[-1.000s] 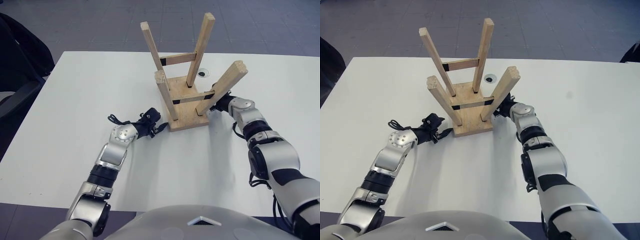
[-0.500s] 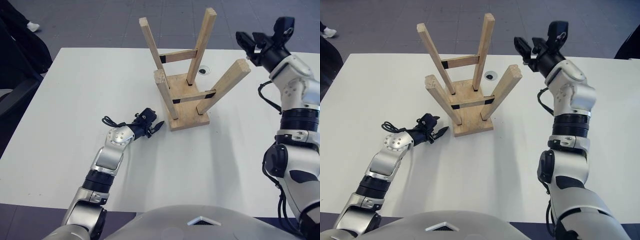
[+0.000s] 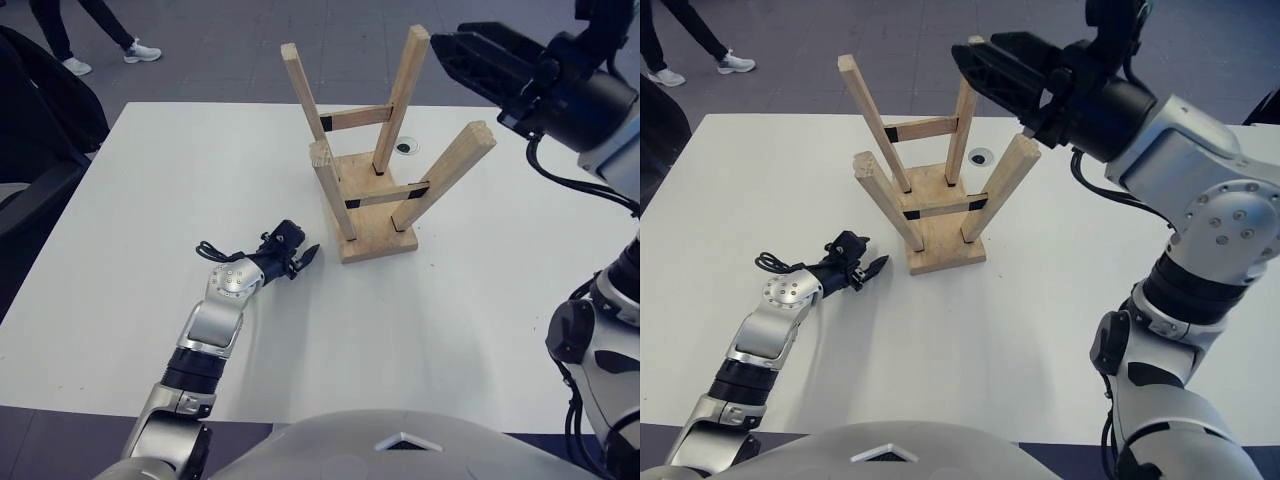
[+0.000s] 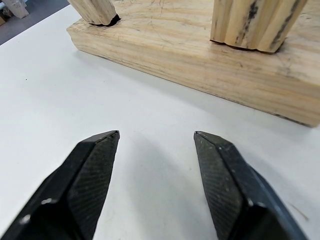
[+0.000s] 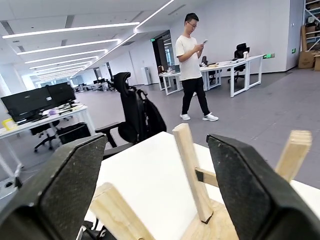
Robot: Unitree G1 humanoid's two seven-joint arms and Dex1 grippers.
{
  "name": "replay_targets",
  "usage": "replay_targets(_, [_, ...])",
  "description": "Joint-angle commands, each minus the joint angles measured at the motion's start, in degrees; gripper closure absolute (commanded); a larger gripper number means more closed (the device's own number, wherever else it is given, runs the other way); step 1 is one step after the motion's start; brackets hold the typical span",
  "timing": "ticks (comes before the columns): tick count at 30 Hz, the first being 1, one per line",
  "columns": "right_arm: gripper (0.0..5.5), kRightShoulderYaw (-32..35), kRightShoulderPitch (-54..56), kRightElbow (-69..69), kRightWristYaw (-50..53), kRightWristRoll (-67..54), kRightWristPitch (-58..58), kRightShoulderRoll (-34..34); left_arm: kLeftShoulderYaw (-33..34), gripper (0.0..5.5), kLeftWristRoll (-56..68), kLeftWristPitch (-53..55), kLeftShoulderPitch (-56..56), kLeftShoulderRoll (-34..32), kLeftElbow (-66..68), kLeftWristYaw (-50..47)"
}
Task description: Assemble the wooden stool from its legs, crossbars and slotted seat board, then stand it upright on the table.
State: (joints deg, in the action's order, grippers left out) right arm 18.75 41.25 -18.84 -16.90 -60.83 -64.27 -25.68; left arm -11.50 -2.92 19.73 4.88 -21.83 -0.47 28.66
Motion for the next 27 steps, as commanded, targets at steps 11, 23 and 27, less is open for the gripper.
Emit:
replay_targets(11, [1.83,-8.95,-3.68,2.37,-0.38,10.48,10.17,4.02,-0.75,2.7,-0.49,0.46,-0.52,-0.07,-0.56,0.0])
replay_targets(23, [1.83,-4.88,6.07,11.03,-1.49,13.84,22.53,5.25,-0.72,2.7,-0.47,0.66,-0.41,0.0,-0.37,-0.06])
replay_targets(27, [1.83,-15.61,-5.55,10.76,-6.36,18.88,20.09,5.07,-0.69,2.7,-0.5,0.7,-0.56,-0.08,-0.44,-0.08])
